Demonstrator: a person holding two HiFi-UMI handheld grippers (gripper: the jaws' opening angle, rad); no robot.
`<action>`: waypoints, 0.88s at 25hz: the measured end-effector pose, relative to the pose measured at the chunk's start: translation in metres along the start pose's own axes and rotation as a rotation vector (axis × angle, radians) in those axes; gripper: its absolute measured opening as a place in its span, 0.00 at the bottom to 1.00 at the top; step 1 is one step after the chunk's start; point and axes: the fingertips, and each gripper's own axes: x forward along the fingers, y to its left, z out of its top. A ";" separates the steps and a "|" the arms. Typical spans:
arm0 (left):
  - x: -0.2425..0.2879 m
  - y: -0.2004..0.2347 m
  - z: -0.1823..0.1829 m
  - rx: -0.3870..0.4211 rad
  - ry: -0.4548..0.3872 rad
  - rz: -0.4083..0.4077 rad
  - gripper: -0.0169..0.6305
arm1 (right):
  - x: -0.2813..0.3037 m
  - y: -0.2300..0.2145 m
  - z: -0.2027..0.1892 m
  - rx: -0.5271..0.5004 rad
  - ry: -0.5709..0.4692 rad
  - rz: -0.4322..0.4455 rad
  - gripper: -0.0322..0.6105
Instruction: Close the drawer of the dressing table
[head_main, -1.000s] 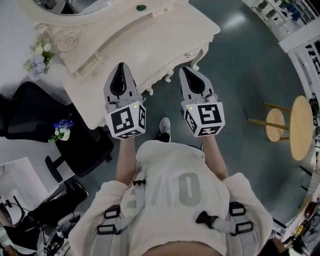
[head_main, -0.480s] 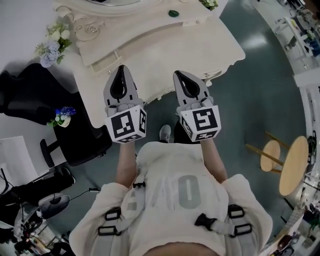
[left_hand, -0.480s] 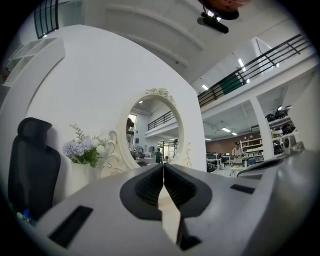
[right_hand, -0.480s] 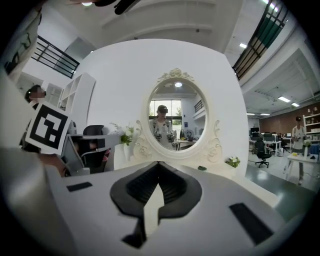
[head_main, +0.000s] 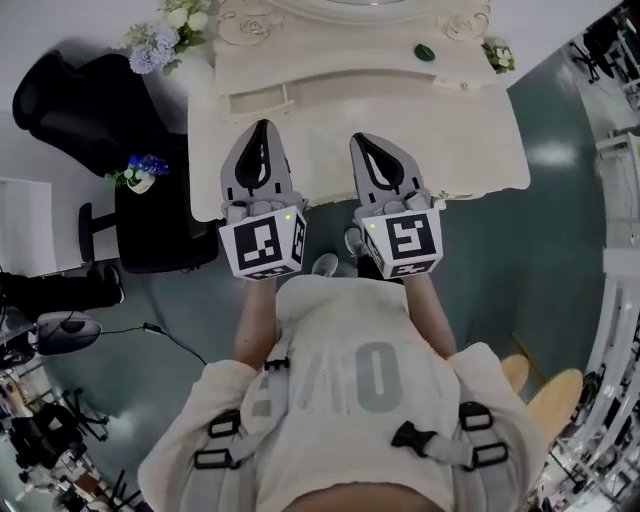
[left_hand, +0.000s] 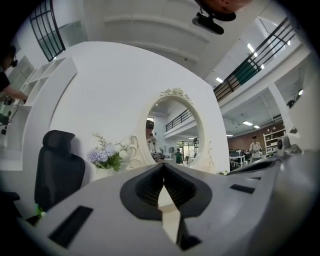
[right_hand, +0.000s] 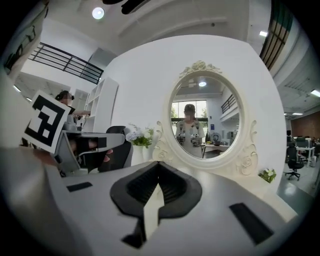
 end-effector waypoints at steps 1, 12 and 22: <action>0.001 0.001 0.000 0.005 0.000 0.018 0.06 | 0.005 -0.001 0.000 -0.003 0.001 0.026 0.06; -0.002 0.016 -0.006 -0.007 0.001 0.145 0.06 | 0.032 -0.012 0.001 0.038 -0.023 0.137 0.06; 0.000 0.022 -0.009 0.032 0.033 0.162 0.06 | 0.049 -0.011 -0.002 0.076 -0.018 0.174 0.06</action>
